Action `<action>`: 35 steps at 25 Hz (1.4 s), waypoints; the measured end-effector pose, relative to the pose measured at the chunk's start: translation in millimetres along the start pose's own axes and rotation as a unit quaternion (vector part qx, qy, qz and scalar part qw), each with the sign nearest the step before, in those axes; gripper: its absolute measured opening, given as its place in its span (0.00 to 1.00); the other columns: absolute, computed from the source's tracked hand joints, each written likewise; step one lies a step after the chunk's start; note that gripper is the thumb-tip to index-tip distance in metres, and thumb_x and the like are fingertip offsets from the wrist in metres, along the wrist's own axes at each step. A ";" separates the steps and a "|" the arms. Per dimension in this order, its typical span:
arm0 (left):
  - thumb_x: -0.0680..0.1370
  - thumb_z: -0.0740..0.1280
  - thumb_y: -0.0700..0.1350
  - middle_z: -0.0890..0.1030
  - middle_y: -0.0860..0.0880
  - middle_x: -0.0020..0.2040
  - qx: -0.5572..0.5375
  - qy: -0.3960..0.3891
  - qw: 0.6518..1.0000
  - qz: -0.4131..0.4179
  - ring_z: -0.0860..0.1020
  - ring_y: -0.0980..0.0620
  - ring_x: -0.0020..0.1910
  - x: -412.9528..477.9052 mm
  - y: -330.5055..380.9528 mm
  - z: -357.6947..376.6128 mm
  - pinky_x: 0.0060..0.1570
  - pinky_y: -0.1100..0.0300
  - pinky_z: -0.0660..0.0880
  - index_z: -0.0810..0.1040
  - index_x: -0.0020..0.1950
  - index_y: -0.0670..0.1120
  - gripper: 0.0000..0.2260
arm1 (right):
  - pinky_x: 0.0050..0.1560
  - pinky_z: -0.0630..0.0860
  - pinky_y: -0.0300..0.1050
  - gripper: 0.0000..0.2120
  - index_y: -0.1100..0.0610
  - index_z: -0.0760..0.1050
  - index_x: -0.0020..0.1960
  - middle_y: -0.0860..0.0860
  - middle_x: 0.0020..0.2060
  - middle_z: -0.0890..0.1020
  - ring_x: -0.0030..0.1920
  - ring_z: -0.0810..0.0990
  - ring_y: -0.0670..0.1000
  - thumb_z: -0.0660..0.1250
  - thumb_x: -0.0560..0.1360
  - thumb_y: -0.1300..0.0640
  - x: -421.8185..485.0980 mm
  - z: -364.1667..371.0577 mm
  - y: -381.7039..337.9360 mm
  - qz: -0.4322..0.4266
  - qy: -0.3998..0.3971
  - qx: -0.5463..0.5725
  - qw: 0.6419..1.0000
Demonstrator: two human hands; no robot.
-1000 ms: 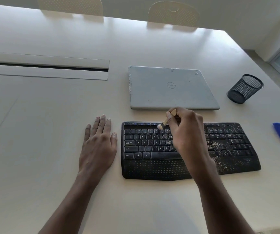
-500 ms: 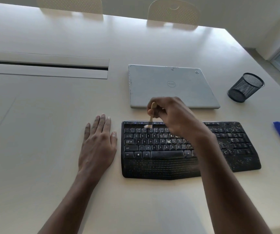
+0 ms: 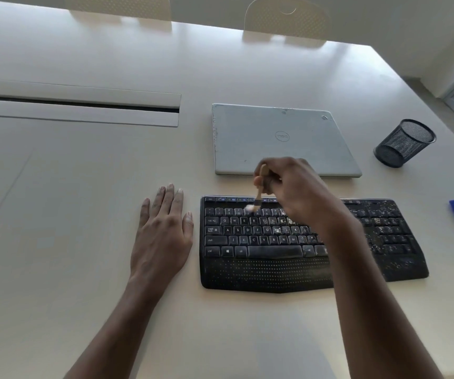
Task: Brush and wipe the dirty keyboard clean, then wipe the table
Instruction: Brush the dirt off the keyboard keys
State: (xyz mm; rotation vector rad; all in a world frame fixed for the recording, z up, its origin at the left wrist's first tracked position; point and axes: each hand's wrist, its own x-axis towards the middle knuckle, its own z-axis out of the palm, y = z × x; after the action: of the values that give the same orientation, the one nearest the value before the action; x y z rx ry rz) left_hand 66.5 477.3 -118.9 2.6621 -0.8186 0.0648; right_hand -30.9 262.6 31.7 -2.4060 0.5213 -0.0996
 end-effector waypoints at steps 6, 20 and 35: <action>0.84 0.49 0.54 0.60 0.45 0.84 0.002 -0.002 1.000 -0.001 0.54 0.50 0.85 -0.8 -0.7 0.4 0.84 0.47 0.49 0.61 0.84 0.45 0.29 | 0.33 0.71 0.25 0.06 0.55 0.82 0.53 0.48 0.46 0.84 0.41 0.80 0.39 0.68 0.81 0.63 -22.3 -9.0 6.2 0.020 0.090 -0.048 0.995; 0.83 0.49 0.54 0.60 0.44 0.84 -0.003 0.002 1.000 -0.001 0.56 0.49 0.84 0.0 0.5 0.2 0.84 0.47 0.49 0.62 0.83 0.44 0.29 | 0.39 0.72 0.23 0.05 0.56 0.82 0.50 0.41 0.42 0.82 0.42 0.81 0.33 0.69 0.80 0.63 -36.2 3.6 -5.4 -0.047 0.065 0.009 0.997; 0.83 0.49 0.54 0.60 0.45 0.84 -0.004 -0.001 1.000 -0.001 0.55 0.49 0.84 0.3 1.0 -0.2 0.84 0.47 0.49 0.61 0.84 0.44 0.30 | 0.27 0.66 0.31 0.11 0.57 0.79 0.45 0.49 0.36 0.80 0.29 0.72 0.41 0.64 0.84 0.55 -49.5 24.4 -8.4 0.061 0.141 -0.065 0.986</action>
State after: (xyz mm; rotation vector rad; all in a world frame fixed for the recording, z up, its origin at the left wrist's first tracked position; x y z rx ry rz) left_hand 66.2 476.5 -118.3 2.6570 -0.8146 0.0585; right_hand -68.5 302.6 21.1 -2.4940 0.8266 -0.3662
